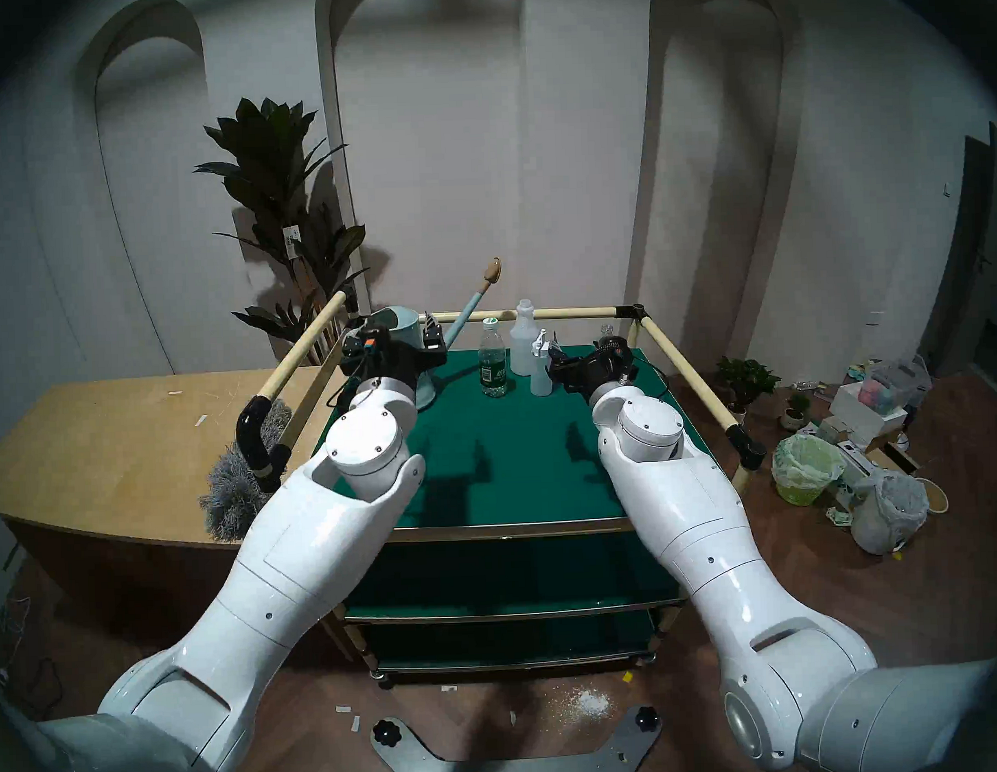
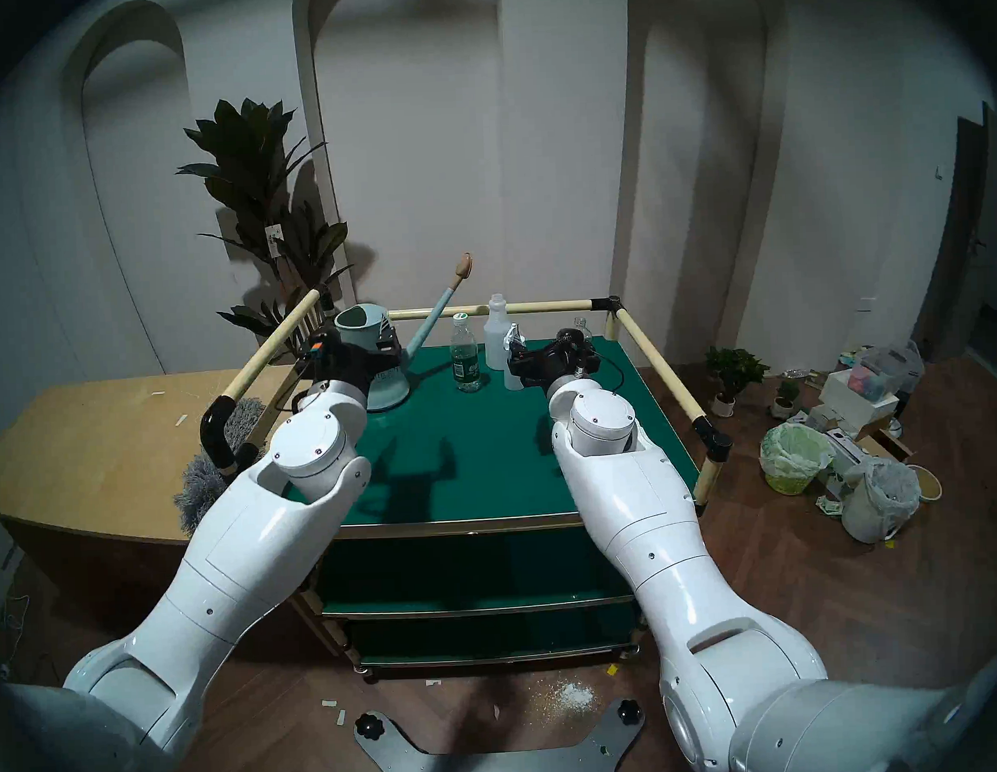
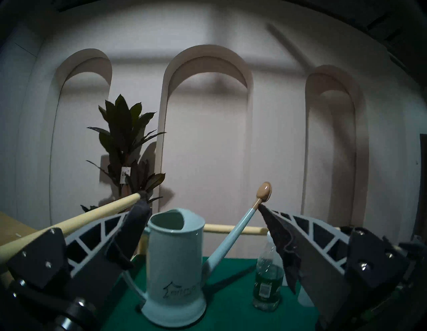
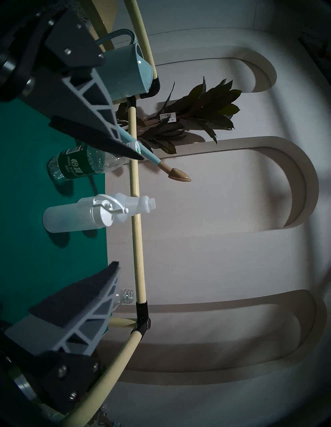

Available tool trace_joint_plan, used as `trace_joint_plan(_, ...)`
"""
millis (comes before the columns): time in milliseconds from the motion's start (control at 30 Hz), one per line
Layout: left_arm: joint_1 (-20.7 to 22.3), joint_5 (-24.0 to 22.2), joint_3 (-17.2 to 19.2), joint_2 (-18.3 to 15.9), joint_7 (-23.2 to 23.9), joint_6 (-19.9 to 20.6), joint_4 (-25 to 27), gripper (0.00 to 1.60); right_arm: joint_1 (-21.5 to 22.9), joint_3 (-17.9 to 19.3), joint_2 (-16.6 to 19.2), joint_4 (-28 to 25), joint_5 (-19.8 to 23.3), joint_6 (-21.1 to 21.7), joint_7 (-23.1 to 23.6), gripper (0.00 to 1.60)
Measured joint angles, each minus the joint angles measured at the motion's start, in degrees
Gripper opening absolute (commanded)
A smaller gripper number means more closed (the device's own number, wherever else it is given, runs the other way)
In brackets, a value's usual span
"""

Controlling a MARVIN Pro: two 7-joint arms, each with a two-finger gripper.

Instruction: Dust the shelf with the duster

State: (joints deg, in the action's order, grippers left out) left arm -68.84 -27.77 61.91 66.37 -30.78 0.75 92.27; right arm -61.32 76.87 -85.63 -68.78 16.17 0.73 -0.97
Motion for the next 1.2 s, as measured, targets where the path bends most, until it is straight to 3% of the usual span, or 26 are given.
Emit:
trace_joint_plan(167, -1.9, -1.55, 0.98, -1.5, 1.03, -0.28, 1.16, 1.6, 0.14, 0.33, -0.03, 0.19, 0.44, -1.29, 0.75, 1.6)
trace_joint_plan(400, -3.39, -8.79, 0.11, -5.4, 8.67, -6.22, 1.88, 1.6, -0.3, 1.15, 0.01, 0.2, 1.35, -2.03, 1.37, 1.6)
trace_joint_plan(533, -3.46, -10.41, -0.38, -7.06, 12.75, -8.31, 1.22, 1.6, -1.06, 1.38, 0.02, -0.12, 1.65, -2.27, 1.5, 1.6)
trace_joint_plan(700, -3.28, -10.23, -0.31, -7.74, 15.11, -10.06, -1.27, 1.6, -2.34, 1.63, -0.08, -0.56, 1.95, -2.4, 1.43, 1.6)
trace_joint_plan(1200, -1.65, -7.39, -0.37, -5.89, 14.28, -12.26, -7.09, 1.6, -3.31, 1.81, -0.79, -0.53, 2.21, -4.27, -0.89, 1.6)
